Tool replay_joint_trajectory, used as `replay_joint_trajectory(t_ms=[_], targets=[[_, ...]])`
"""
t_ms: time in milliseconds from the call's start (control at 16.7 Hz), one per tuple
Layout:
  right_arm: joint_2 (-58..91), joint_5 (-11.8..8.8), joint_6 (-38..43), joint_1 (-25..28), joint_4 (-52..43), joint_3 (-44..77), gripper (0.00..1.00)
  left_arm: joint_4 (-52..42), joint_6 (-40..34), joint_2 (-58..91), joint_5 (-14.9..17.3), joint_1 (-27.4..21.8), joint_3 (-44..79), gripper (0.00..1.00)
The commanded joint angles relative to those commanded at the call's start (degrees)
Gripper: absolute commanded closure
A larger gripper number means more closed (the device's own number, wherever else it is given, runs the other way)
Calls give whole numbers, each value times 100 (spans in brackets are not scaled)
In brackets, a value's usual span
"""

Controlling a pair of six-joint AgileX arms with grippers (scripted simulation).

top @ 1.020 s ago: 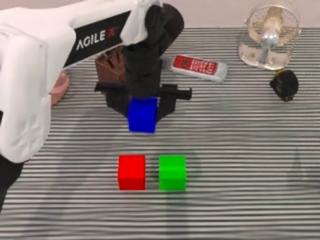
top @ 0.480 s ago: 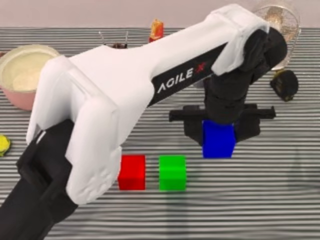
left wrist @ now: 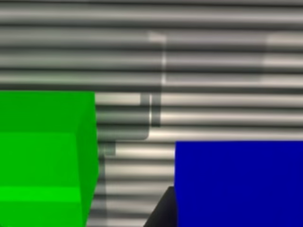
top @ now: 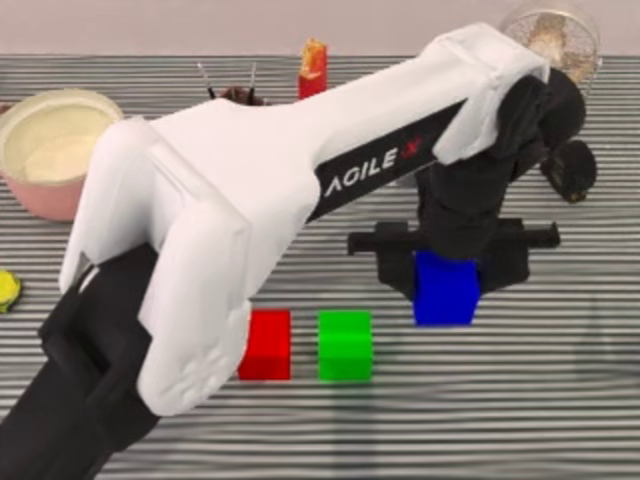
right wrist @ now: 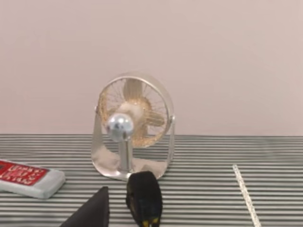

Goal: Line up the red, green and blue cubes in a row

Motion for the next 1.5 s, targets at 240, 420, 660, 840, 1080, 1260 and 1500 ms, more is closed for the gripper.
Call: replay_joint_trajectory(t_ms=[240, 420, 660, 840, 1080, 1260, 1500], targets=[[0, 0, 0, 0, 0, 0, 0, 891, -18, 64, -1, -12, -825, 100], [0, 0, 0, 0, 0, 0, 0, 1262, -23, 98, 3, -30, -1188, 100], [0, 0, 0, 0, 0, 0, 0, 1269, -23, 99, 3, -30, -1195, 100], [0, 0, 0, 0, 0, 0, 0, 1269, -23, 99, 3, -30, -1195, 77], [0, 0, 0, 0, 0, 0, 0, 1269, -23, 99, 3, -30, -1195, 47], [0, 0, 0, 0, 0, 0, 0, 1269, -23, 99, 3, -30, -1195, 25], [0, 0, 0, 0, 0, 0, 0, 1269, -23, 99, 3, -30, -1195, 0]])
